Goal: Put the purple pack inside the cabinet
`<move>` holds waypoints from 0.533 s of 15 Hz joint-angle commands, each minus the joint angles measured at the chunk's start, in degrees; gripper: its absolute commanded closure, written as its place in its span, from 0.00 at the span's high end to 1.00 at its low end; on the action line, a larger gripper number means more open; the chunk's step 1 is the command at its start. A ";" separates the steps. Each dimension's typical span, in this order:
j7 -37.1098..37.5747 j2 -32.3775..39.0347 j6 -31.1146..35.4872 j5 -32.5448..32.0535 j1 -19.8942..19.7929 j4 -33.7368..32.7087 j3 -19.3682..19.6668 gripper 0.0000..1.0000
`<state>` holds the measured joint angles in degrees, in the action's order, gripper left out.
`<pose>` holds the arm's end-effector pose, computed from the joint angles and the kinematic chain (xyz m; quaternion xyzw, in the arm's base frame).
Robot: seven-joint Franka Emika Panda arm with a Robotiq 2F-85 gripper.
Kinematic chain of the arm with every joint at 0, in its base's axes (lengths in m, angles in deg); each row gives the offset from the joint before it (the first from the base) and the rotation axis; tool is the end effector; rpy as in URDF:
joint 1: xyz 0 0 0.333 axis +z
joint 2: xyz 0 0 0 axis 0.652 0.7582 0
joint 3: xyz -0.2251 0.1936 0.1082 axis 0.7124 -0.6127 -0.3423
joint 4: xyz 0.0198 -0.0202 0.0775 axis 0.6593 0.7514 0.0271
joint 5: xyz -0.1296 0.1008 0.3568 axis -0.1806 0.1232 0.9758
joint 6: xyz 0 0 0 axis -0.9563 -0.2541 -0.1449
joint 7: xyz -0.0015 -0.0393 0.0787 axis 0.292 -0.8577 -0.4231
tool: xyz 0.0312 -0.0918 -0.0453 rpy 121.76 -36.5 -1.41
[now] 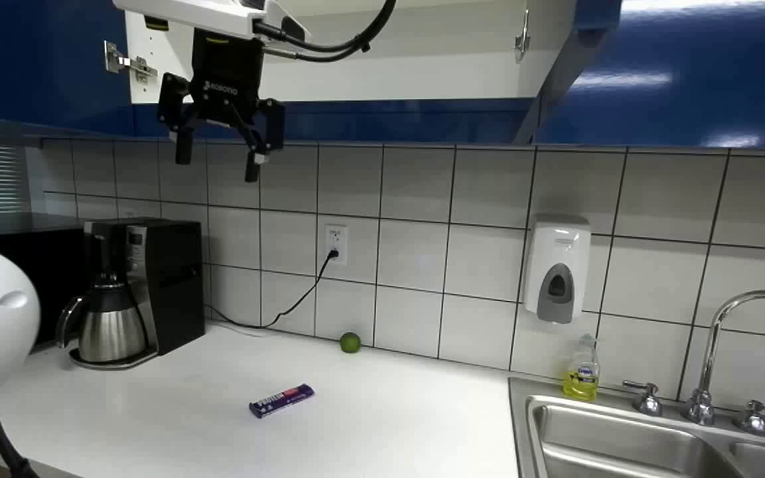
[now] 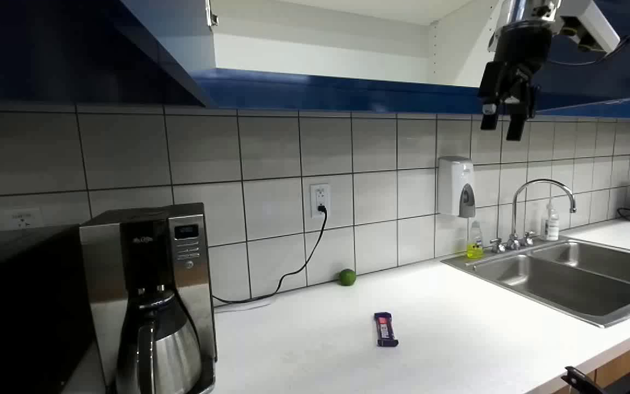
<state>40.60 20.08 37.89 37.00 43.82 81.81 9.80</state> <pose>0.2882 -0.0552 0.5805 -0.9884 -0.1122 -0.0455 0.0920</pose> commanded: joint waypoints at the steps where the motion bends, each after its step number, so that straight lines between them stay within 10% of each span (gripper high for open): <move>1: -0.45 0.20 -0.16 0.42 -0.76 -0.18 -0.49 1.00; 8: 0.44 3.04 1.74 -1.32 -2.07 0.73 -0.32 1.00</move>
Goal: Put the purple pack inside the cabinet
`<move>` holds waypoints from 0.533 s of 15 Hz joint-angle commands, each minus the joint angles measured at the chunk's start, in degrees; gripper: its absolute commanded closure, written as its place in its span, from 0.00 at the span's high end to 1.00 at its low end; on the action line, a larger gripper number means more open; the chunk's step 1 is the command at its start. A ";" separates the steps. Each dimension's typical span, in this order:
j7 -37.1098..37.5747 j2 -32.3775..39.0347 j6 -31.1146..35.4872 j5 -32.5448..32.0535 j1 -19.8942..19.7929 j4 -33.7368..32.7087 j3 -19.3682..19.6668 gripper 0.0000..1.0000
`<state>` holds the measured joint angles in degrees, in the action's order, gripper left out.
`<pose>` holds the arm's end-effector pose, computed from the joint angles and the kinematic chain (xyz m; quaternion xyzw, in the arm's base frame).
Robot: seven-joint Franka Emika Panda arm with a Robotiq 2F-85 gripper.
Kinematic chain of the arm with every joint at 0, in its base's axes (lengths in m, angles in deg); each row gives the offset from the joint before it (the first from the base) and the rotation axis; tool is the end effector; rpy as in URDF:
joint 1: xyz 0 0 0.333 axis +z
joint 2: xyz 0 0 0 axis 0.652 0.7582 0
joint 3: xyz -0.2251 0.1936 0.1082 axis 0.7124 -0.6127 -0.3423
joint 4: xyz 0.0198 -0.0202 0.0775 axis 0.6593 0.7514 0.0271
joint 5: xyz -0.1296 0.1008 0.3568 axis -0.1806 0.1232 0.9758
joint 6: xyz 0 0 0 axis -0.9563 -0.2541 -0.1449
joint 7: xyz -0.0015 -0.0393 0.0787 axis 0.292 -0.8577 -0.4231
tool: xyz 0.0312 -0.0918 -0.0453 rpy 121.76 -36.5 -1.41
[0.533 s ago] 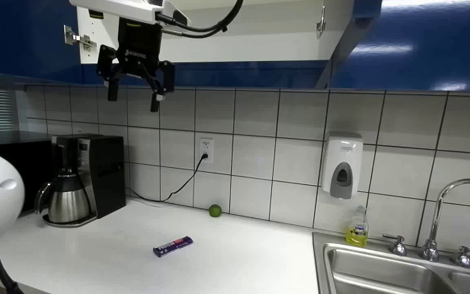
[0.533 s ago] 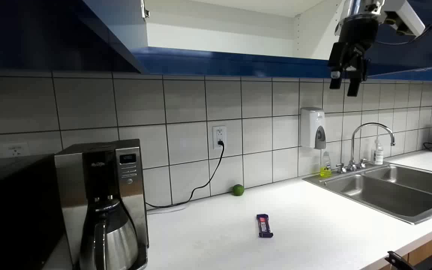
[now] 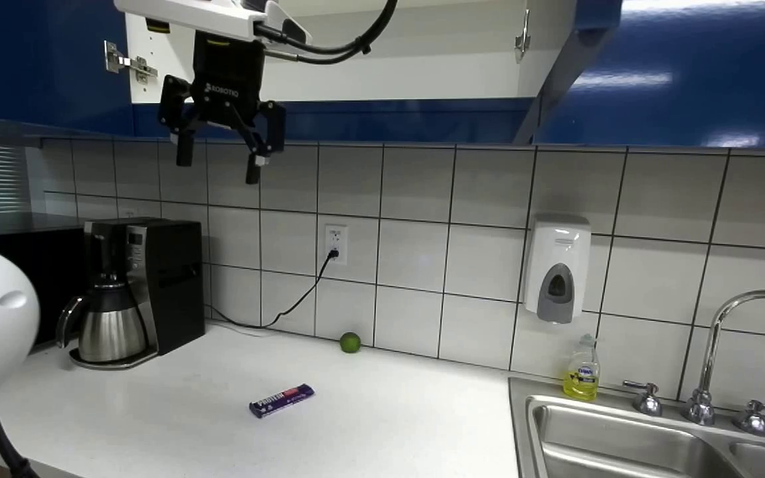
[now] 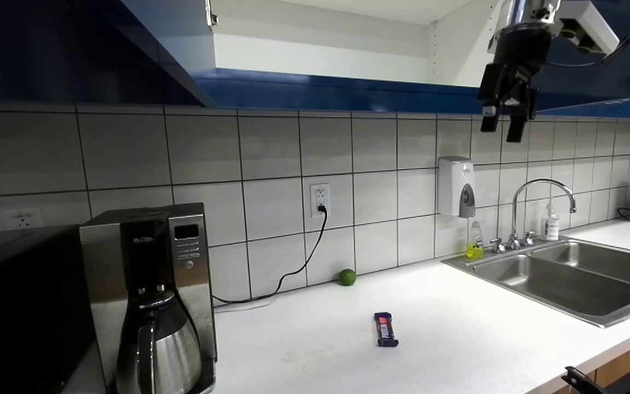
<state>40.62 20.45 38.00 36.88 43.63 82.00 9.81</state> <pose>0.2898 -0.0562 0.5772 -0.9889 -0.1100 -0.0415 0.0913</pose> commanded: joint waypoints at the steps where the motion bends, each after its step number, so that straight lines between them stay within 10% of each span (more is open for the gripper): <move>1: 1.32 3.79 2.15 -2.29 -2.69 0.93 -0.62 1.00; 8: 9.29 8.60 10.07 -7.24 -6.45 5.48 -3.34 1.00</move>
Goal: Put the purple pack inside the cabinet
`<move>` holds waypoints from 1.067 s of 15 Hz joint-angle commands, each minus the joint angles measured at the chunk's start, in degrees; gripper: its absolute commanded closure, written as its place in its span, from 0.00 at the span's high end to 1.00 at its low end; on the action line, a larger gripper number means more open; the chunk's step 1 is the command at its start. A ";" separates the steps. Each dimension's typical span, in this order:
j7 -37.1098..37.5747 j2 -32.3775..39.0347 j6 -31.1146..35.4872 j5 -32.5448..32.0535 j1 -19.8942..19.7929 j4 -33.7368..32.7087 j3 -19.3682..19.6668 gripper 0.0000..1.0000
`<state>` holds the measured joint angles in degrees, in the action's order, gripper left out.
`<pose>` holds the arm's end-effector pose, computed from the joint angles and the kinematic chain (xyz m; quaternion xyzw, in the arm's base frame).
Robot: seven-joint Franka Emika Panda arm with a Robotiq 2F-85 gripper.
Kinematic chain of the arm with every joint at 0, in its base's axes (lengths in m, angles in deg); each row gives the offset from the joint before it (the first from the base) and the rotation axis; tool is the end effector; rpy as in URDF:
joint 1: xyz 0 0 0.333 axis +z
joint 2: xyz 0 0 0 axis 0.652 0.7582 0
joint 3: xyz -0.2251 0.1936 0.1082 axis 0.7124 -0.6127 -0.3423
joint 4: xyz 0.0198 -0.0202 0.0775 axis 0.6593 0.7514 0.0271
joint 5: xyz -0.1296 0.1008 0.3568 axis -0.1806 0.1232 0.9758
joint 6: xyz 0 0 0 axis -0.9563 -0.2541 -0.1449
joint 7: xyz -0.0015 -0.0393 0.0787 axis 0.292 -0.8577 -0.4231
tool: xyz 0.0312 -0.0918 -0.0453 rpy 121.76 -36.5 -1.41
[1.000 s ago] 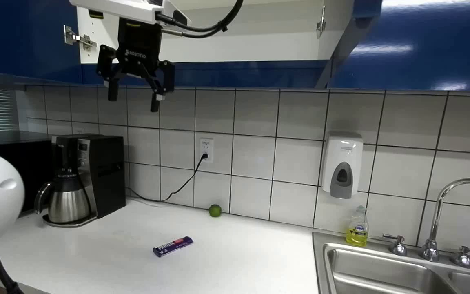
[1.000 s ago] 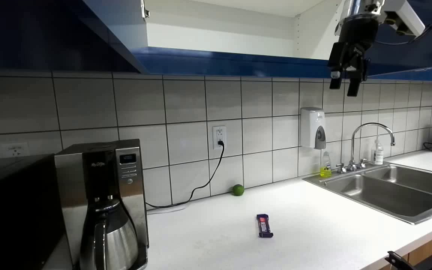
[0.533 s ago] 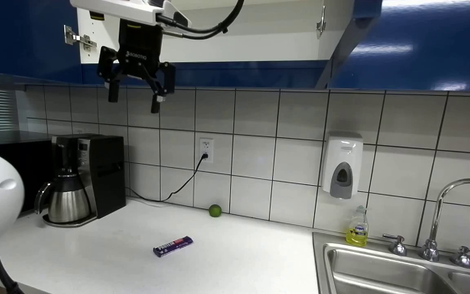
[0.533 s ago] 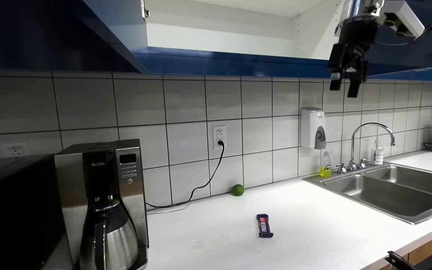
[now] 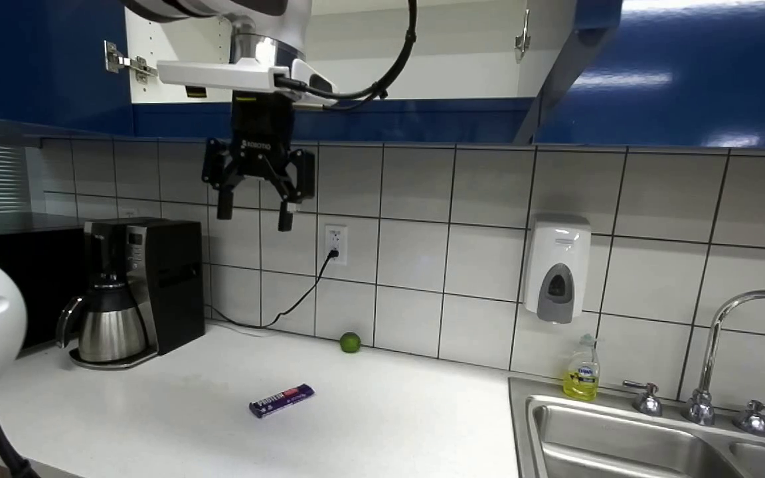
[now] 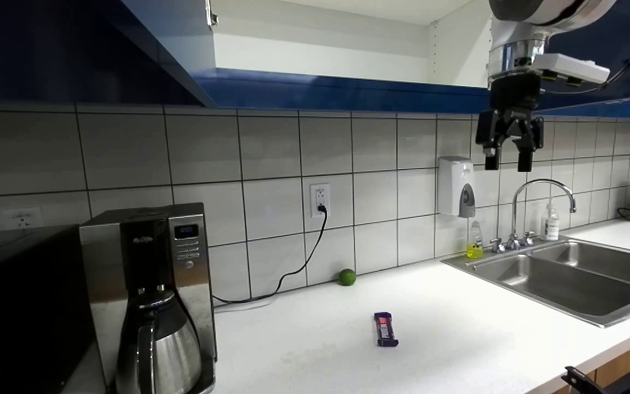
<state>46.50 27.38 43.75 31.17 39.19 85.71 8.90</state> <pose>0.3170 -0.0808 0.5182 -0.9989 -0.0265 0.0116 0.0373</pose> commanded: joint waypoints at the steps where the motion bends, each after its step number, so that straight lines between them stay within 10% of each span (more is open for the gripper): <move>1: 4.45 2.48 6.20 -1.94 -2.23 2.54 -2.89 1.00; 16: 14.19 26.53 38.82 -0.10 -1.53 9.89 -5.44 1.00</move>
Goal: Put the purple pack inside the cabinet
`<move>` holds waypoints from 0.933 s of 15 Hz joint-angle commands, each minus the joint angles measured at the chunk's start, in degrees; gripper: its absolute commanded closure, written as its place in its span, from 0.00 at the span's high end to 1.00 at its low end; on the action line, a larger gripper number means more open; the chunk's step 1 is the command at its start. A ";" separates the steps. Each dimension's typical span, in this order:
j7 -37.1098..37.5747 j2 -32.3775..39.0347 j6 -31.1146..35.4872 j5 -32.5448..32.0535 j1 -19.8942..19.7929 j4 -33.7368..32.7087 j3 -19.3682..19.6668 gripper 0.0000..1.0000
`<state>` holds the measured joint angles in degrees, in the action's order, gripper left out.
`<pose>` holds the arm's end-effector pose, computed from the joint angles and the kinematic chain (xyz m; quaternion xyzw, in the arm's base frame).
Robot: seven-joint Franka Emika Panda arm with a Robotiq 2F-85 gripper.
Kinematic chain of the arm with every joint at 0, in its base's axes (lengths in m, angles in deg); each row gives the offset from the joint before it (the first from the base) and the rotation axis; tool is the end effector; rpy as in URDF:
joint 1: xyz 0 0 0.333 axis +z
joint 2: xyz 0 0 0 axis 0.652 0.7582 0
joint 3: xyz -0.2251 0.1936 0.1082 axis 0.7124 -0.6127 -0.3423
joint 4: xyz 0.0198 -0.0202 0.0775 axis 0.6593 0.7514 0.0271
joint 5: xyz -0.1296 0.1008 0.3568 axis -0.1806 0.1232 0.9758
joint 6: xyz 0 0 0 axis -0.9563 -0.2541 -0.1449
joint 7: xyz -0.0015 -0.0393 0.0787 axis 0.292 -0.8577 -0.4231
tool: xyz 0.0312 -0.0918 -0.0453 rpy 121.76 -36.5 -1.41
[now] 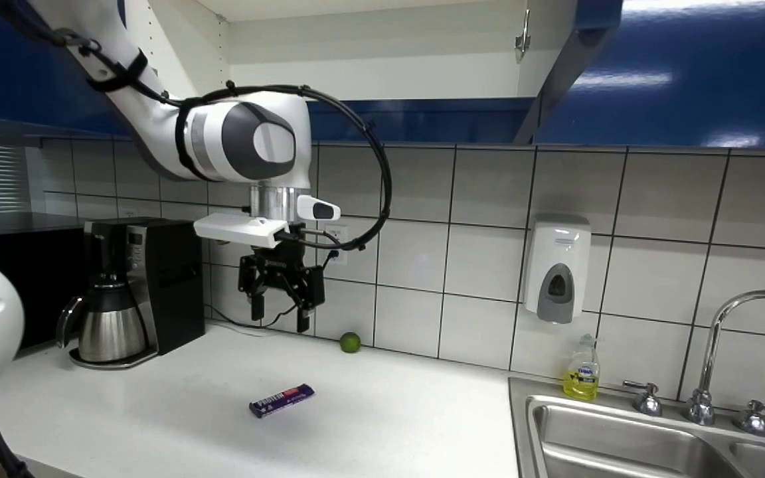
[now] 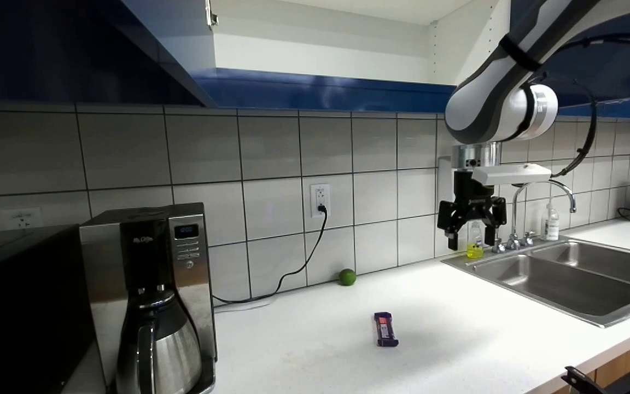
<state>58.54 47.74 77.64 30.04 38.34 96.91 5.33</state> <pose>0.3813 -0.0617 0.3535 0.9985 -0.0547 0.0050 0.0053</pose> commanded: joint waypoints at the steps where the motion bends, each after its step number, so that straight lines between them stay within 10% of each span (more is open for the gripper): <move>1: 2.88 8.64 7.14 1.17 -0.56 -1.73 -2.26 1.00; 14: 7.88 39.69 18.71 3.73 2.47 -19.54 -4.48 1.00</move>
<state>64.41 81.31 96.29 33.35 40.20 83.26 1.31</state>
